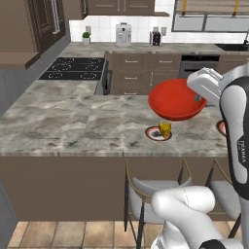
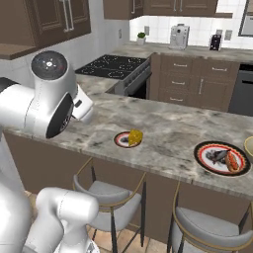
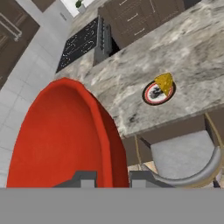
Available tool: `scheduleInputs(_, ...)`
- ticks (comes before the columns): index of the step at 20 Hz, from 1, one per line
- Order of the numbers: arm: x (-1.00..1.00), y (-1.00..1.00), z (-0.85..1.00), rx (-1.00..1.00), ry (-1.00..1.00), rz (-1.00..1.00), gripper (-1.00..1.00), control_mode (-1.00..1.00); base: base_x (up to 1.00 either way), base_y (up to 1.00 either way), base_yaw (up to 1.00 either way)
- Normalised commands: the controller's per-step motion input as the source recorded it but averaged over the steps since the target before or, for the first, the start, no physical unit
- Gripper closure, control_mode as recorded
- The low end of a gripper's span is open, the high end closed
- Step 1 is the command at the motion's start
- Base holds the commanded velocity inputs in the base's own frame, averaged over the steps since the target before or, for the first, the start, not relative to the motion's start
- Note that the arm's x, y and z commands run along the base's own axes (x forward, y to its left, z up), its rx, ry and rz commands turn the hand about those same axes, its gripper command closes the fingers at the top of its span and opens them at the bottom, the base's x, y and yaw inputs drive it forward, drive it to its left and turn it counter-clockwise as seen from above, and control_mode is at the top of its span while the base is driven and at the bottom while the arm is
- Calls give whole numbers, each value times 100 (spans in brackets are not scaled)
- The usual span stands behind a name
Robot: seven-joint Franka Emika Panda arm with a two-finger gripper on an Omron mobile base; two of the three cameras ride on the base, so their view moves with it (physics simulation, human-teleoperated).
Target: Take the smaller bowl and place it next to the appetizer plate on the dining counter , and place the larger bowl next to the plate with cooked food.
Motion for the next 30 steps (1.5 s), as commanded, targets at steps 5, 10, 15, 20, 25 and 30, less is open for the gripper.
scheduleInputs(5, 35, -39, -23, 0, 7, -12, 100, -100, 0, 0, 0)
scheduleInputs(10, 16, -57, -30, 1, 11, -24, 100, -100, 0, 0, 0)
scheduleInputs(15, 0, -71, -22, 10, 13, -26, 100, -100, 0, 0, 0)
scheduleInputs(20, 0, -68, -22, 17, 11, -25, 100, -100, 0, 0, 0)
scheduleInputs(25, 14, -39, -15, 9, 2, -25, 100, -100, 0, 0, 0)
scheduleInputs(30, 19, -15, -17, 0, 0, -24, 100, -100, 0, 0, 0)
